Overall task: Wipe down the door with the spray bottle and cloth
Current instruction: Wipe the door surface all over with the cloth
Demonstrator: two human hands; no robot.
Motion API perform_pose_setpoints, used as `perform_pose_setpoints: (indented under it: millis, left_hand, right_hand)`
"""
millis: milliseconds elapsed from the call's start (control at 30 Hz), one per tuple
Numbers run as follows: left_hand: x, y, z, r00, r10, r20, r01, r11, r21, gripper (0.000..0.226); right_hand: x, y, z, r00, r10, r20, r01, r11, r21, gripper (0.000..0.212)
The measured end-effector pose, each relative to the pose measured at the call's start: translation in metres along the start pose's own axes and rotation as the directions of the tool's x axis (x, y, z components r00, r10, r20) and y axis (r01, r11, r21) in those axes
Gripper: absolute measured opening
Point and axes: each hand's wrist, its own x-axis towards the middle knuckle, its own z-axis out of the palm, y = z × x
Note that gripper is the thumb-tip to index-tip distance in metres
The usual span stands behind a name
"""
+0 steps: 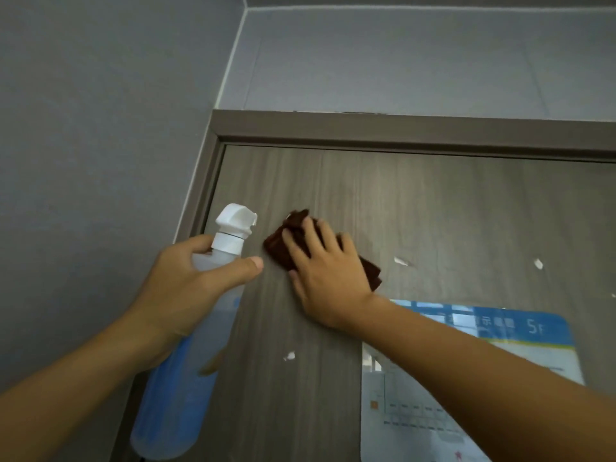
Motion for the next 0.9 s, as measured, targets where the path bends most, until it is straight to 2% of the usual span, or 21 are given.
perform_pose_setpoints:
  millis: [167,233,300,400,533,700,900]
  left_hand:
    - [-0.002,0.007,-0.001,0.999,-0.031,-0.021,0.030,0.999,-0.019,0.054]
    - [-0.003,0.010,0.002,0.999,-0.041,-0.014,0.040,0.999,-0.032,0.062]
    - [-0.005,0.014,0.007,0.999,-0.043,0.003,0.043,0.998,-0.049,0.066]
    - [-0.006,0.020,0.020,0.997,-0.053,0.047,0.057,0.993,-0.101,0.054]
    - [-0.009,0.026,0.046,0.996,-0.056,0.076,0.067,0.987,-0.147,0.031]
    - [-0.018,0.029,0.093,0.988,-0.096,0.121,0.122,0.965,-0.232,0.031]
    - [-0.027,0.030,0.139,0.967,-0.113,0.228,0.179,0.940,-0.292,0.021]
  right_hand:
    - [-0.008,0.007,0.000,0.988,-0.150,0.033,0.153,0.981,-0.122,0.071]
    - [0.004,0.019,-0.006,0.992,-0.120,0.048,0.126,0.980,-0.156,0.072]
    - [0.018,0.035,-0.018,0.999,-0.005,0.032,0.008,0.995,-0.098,0.069]
    - [0.030,0.070,-0.045,0.985,0.167,-0.041,-0.164,0.984,0.069,0.065]
    - [0.016,0.121,-0.082,0.941,0.269,-0.205,-0.259,0.963,0.075,0.062]
    - [-0.031,0.163,-0.087,0.932,0.269,-0.243,-0.279,0.960,-0.007,0.063]
    - [-0.065,0.178,-0.077,0.930,0.268,-0.250,-0.299,0.949,-0.096,0.065]
